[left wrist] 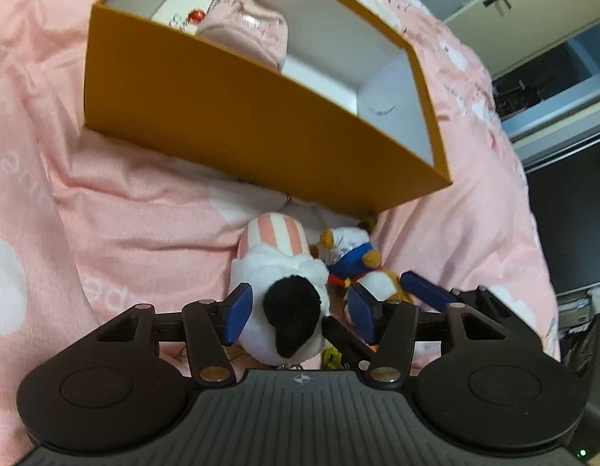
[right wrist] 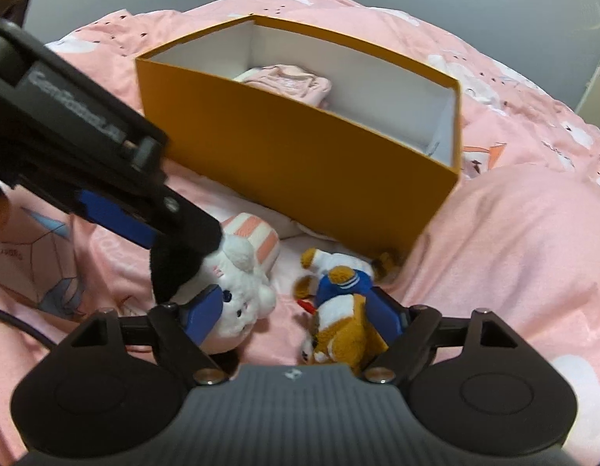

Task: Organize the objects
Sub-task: 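Grasp the white plush with the left gripper while the right gripper grasps the brown plush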

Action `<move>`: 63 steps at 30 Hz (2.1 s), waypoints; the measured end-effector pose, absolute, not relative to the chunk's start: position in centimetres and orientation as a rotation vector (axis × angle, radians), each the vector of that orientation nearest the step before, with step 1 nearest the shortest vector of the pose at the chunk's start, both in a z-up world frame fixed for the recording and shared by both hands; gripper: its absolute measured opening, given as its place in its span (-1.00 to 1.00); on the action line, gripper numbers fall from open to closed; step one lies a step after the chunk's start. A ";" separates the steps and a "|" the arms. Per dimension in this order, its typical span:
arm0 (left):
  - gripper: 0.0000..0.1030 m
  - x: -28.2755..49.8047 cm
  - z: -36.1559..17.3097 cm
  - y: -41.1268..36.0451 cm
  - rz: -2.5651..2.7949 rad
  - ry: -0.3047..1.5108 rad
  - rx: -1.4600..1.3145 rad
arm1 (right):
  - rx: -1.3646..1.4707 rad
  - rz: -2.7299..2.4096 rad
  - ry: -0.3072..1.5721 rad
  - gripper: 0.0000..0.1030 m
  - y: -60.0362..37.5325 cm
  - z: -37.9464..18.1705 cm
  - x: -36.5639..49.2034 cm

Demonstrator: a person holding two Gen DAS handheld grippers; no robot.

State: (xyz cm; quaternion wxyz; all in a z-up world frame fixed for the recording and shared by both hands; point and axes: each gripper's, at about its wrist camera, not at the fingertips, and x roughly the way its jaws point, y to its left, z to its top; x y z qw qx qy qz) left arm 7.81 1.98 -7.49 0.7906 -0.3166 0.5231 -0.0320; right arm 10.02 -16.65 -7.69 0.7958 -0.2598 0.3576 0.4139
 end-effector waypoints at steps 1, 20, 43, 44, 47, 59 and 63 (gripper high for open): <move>0.25 7.9 -7.8 1.9 -0.061 1.146 -0.682 | -0.568 0.884 0.764 0.59 -16.6 -7.7 9.9; 0.25 8.9 -10.6 1.2 -0.047 1.226 -0.688 | -0.510 0.812 0.836 0.40 -18.4 -6.0 12.1; 0.33 9.0 -10.4 -0.1 -0.138 1.272 -0.558 | -0.434 0.777 1.048 0.08 -18.7 -9.3 16.4; 0.33 9.2 -10.4 -0.1 -0.137 1.279 -0.558 | -0.436 0.777 1.047 0.08 -18.7 -9.3 16.5; 0.33 9.5 -10.4 -0.4 -0.131 1.302 -0.542 | -0.436 0.776 1.043 0.08 -18.7 -9.3 16.4; 0.21 8.8 -9.7 -0.2 -0.117 1.229 -0.559 | -0.417 0.780 1.011 -0.12 -19.1 -9.0 15.9; 0.18 8.2 -8.4 0.0 -0.135 1.168 -0.530 | -0.348 0.784 1.001 -0.14 -20.1 -7.5 15.9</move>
